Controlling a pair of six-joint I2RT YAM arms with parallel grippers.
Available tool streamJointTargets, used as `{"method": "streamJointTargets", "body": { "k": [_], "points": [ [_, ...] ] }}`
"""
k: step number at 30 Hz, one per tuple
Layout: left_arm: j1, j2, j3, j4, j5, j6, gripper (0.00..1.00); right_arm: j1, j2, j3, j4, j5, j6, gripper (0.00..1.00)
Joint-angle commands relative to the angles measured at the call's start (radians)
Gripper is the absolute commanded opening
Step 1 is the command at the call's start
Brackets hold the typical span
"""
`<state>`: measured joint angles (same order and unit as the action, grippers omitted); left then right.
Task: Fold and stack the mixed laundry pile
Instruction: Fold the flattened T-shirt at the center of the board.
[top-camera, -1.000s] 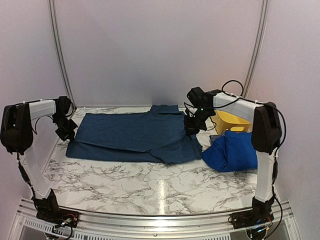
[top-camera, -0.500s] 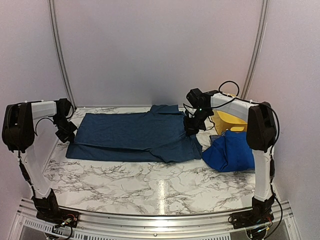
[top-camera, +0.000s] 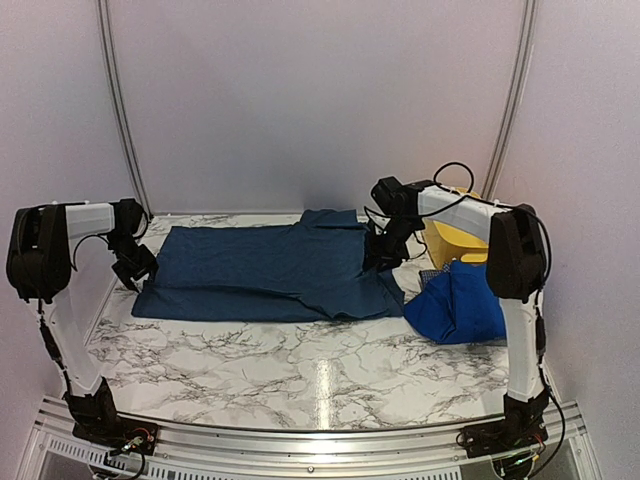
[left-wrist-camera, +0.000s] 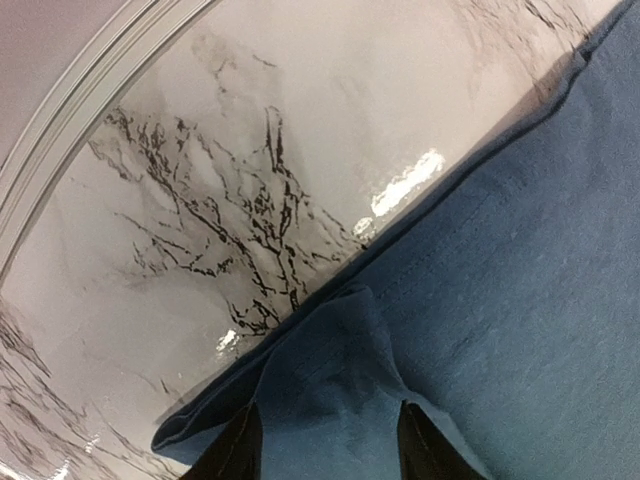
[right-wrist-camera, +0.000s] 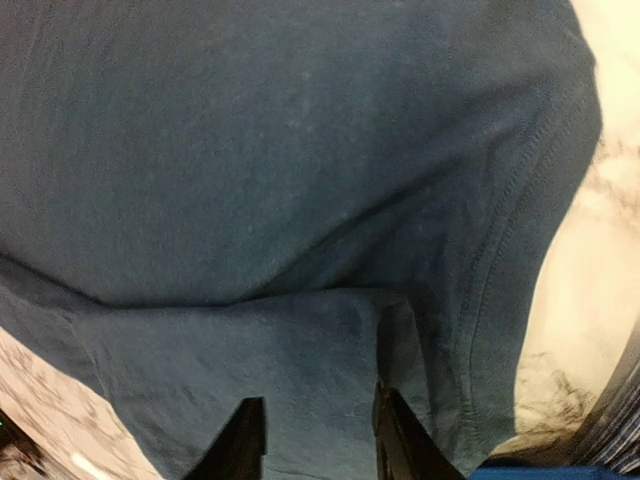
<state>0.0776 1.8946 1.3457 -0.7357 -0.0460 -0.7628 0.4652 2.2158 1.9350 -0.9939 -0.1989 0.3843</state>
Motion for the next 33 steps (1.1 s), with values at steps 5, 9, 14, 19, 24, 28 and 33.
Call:
{"method": "streamJointTargets", "body": {
  "k": [5,9,14,19,24,28,33],
  "points": [
    [-0.117,-0.135,0.046,0.126,0.086,0.247,0.99,-0.046,-0.198,-0.087,0.01,-0.085,-0.036,0.49],
    [-0.286,-0.191,0.017,0.243,0.225,0.337,0.99,-0.047,-0.347,-0.329,0.115,-0.245,-0.008,0.5],
    [-0.589,-0.199,-0.002,0.336,0.218,0.461,0.99,-0.046,-0.459,-0.593,0.232,-0.32,0.046,0.49],
    [-0.803,-0.164,-0.047,0.447,0.218,0.556,0.99,-0.047,-0.472,-0.681,0.296,-0.304,0.049,0.46],
    [-0.949,-0.078,-0.047,0.506,0.136,0.698,0.96,-0.046,-0.449,-0.707,0.349,-0.281,0.058,0.45],
    [-0.989,-0.008,-0.012,0.534,0.121,0.758,0.96,-0.046,-0.41,-0.685,0.371,-0.282,0.059,0.42],
    [-1.02,0.046,0.005,0.573,0.125,0.884,0.96,-0.045,-0.371,-0.678,0.386,-0.266,0.078,0.4]
  ]
}}
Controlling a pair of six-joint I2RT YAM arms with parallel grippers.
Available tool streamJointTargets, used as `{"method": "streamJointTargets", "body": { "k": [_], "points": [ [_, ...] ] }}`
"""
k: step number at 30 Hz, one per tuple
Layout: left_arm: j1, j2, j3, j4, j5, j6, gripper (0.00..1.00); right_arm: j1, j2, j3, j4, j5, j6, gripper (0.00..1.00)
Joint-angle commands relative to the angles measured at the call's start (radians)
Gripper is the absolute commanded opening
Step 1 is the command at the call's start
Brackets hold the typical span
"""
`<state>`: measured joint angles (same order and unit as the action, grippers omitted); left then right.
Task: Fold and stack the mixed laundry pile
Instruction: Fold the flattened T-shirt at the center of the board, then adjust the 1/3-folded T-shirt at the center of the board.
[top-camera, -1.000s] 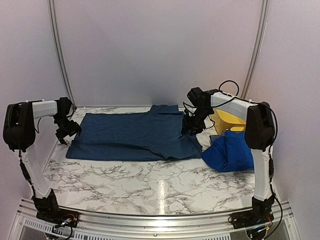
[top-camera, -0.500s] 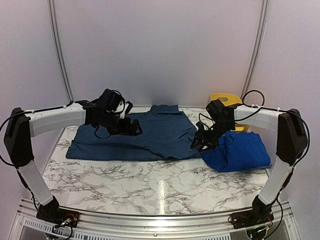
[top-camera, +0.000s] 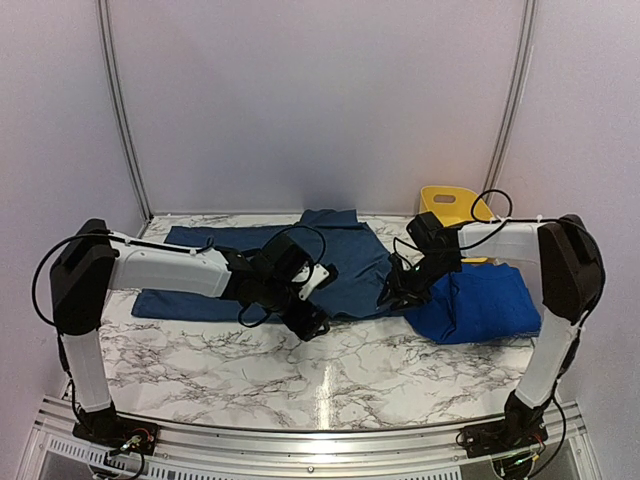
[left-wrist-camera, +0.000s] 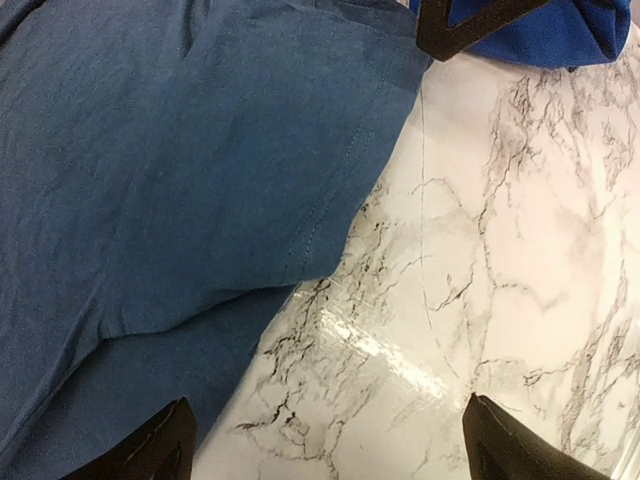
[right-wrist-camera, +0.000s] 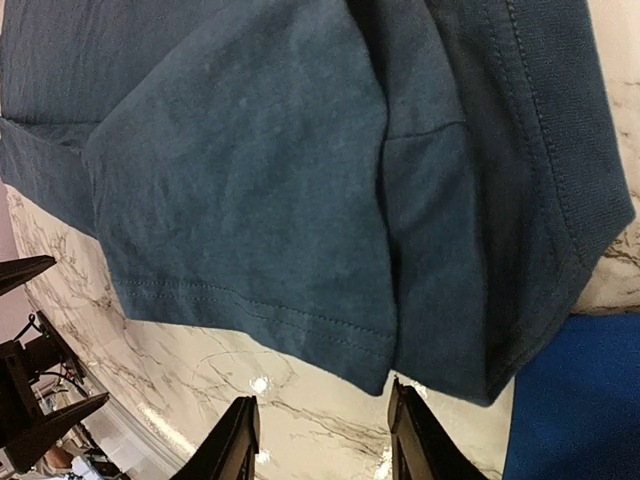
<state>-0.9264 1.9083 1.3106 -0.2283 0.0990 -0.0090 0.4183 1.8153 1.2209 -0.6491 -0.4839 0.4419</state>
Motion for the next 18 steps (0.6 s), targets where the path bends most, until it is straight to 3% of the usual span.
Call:
{"method": "streamJointTargets", "body": {
  "k": [1,8,15,18],
  "points": [
    [-0.021,0.044,0.049,0.07,-0.025,0.146,0.95,0.001,0.037,0.042,0.045,0.021,0.023,0.4],
    [-0.029,0.133,0.112,0.114,-0.09,0.187,0.93,0.002,0.091,0.078,0.055,0.037,0.033,0.35],
    [-0.028,0.219,0.178,0.135,-0.246,0.19,0.87,0.002,0.112,0.111,0.053,0.035,0.044,0.23],
    [-0.023,0.239,0.199,0.136,-0.249,0.187,0.83,0.002,0.114,0.113,0.05,0.034,0.045,0.18]
  ]
}}
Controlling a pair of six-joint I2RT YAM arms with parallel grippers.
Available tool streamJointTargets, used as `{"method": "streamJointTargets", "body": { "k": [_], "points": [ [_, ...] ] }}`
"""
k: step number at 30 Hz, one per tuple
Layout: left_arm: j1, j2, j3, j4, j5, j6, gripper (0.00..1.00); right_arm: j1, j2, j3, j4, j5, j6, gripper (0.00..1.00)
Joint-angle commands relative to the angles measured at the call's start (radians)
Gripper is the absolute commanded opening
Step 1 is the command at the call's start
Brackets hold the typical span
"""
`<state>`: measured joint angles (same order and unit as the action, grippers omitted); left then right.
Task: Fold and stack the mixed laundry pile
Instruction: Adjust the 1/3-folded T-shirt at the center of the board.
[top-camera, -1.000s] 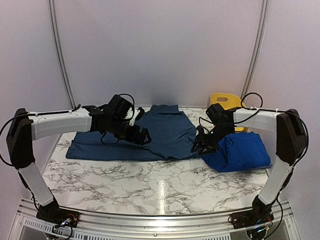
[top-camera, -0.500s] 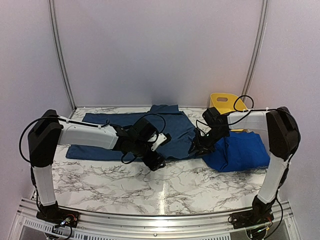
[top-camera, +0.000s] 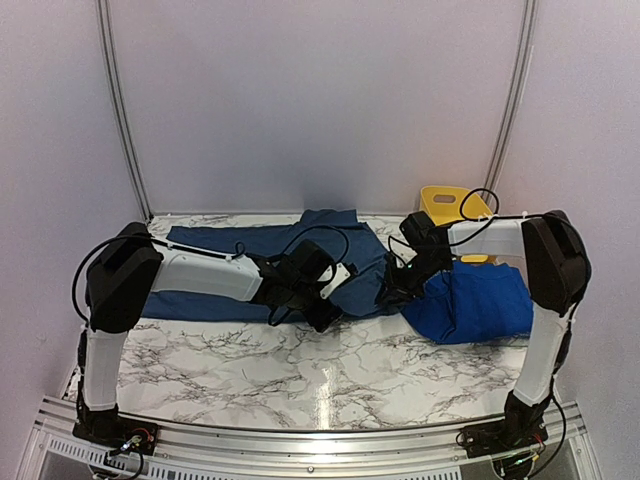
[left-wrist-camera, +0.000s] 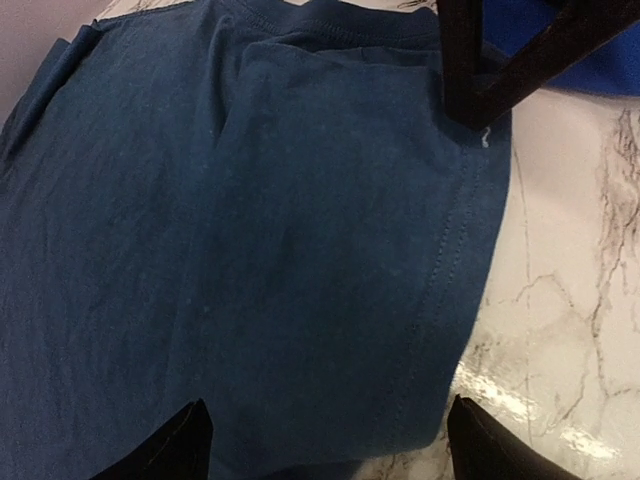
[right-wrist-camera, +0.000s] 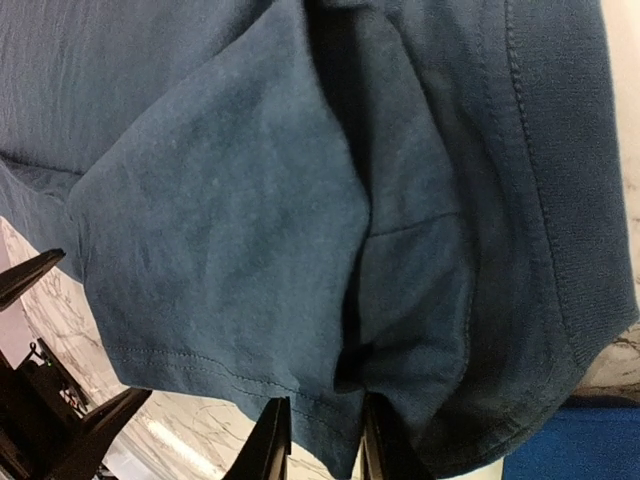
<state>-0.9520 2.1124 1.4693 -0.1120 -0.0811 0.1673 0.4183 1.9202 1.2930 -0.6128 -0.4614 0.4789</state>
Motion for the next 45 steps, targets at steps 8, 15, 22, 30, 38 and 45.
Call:
{"method": "streamJointTargets", "body": {
  "k": [8,15,22,30,38,45],
  "points": [
    [0.011,0.037,0.063,0.022,-0.072,0.003,0.73,0.002,-0.002,0.064,-0.019,0.013,0.009,0.24],
    [0.025,0.028,0.065,0.028,-0.029,-0.013,0.53,0.002,-0.009,0.093,-0.04,0.014,0.009,0.17],
    [0.037,0.032,0.083,0.026,0.011,-0.013,0.29,0.002,0.0,0.109,-0.044,0.008,0.003,0.0],
    [0.098,0.01,0.101,0.025,0.056,-0.062,0.08,-0.001,0.015,0.182,-0.007,-0.001,0.025,0.0],
    [0.2,0.049,0.177,0.007,0.073,-0.137,0.03,-0.001,0.149,0.374,0.014,-0.001,0.053,0.0],
    [0.239,0.119,0.271,-0.014,0.073,-0.099,0.02,-0.001,0.262,0.533,0.01,0.019,0.079,0.0]
  ]
}}
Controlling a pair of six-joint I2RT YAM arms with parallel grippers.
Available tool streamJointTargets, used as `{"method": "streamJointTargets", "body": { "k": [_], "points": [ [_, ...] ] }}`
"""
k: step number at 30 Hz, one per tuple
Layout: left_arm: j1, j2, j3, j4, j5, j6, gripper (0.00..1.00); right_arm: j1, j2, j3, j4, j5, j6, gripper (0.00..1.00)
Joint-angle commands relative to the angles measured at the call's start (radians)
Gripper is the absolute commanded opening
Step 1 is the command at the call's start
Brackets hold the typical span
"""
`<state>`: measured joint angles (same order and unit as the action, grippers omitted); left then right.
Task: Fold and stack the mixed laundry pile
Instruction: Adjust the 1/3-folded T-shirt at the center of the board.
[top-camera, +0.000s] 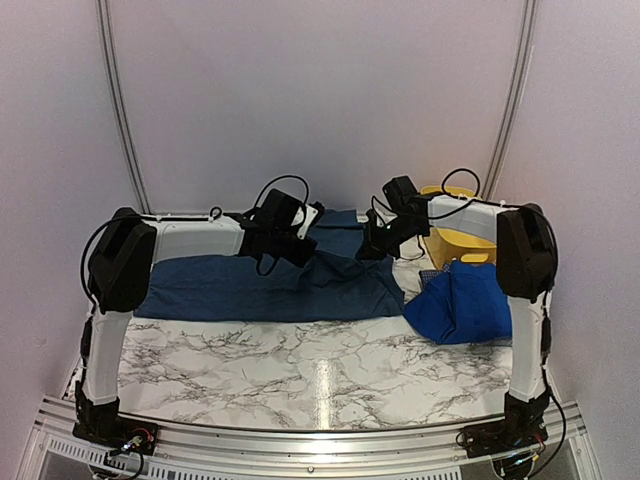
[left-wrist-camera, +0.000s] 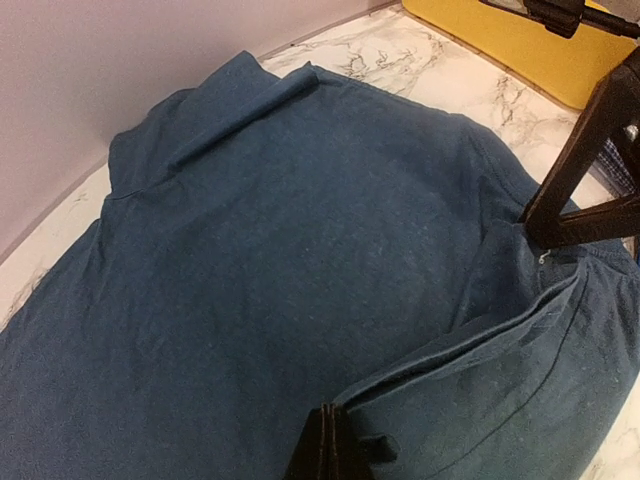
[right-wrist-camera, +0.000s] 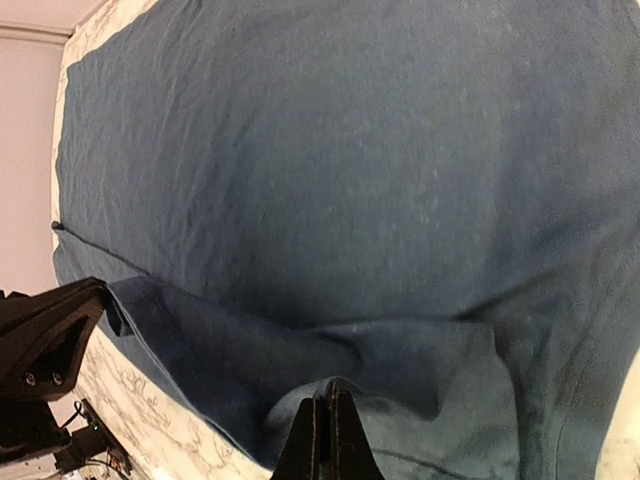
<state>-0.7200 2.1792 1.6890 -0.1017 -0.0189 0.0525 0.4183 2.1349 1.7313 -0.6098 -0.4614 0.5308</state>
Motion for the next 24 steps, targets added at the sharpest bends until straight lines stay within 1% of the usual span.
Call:
{"method": "streamJointTargets", "body": {
  "k": [1,6,7,8,9,10,11,12,14,15,17,19,20,21,24],
  "points": [
    [0.014,0.063,0.07,-0.025,0.014,0.018,0.02,-0.001,0.059,0.11,0.01,0.016,0.036,0.0],
    [0.036,0.132,0.154,-0.056,0.014,0.053,0.04,-0.001,0.114,0.155,0.032,0.015,0.073,0.0],
    [0.041,0.144,0.166,-0.061,0.01,0.058,0.06,-0.002,0.123,0.169,0.043,0.017,0.079,0.0],
    [0.045,0.157,0.174,-0.064,-0.007,0.051,0.11,-0.003,0.131,0.184,0.046,0.023,0.084,0.0],
    [0.054,0.164,0.18,-0.065,-0.033,0.039,0.18,-0.003,0.138,0.201,0.052,0.032,0.086,0.01],
    [0.06,0.168,0.184,-0.067,-0.061,0.028,0.26,-0.005,0.142,0.218,0.055,0.045,0.089,0.06],
    [0.065,0.17,0.187,-0.068,-0.1,0.012,0.31,-0.007,0.145,0.237,0.059,0.058,0.093,0.14],
    [0.073,0.169,0.192,-0.071,-0.129,-0.008,0.32,-0.012,0.144,0.255,0.061,0.072,0.094,0.23],
    [0.094,0.158,0.199,-0.079,-0.155,-0.043,0.34,-0.019,0.131,0.278,0.062,0.101,0.089,0.34],
    [0.107,0.148,0.202,-0.089,-0.177,-0.087,0.38,-0.02,0.118,0.279,0.067,0.108,0.077,0.38],
    [0.133,0.118,0.201,-0.12,-0.214,-0.143,0.52,-0.02,0.095,0.273,0.053,0.105,0.046,0.41],
    [0.164,0.07,0.177,-0.145,-0.223,-0.202,0.81,-0.02,0.07,0.242,0.033,0.099,0.004,0.45],
    [0.181,0.042,0.14,-0.151,-0.211,-0.235,0.95,-0.019,0.057,0.223,0.02,0.095,-0.018,0.45],
    [0.195,0.011,0.108,-0.154,-0.195,-0.258,0.98,-0.017,0.045,0.201,0.01,0.089,-0.037,0.45],
    [0.241,-0.076,0.007,-0.153,-0.099,-0.313,0.99,-0.005,0.005,0.114,0.002,0.061,-0.088,0.45]
  ]
}}
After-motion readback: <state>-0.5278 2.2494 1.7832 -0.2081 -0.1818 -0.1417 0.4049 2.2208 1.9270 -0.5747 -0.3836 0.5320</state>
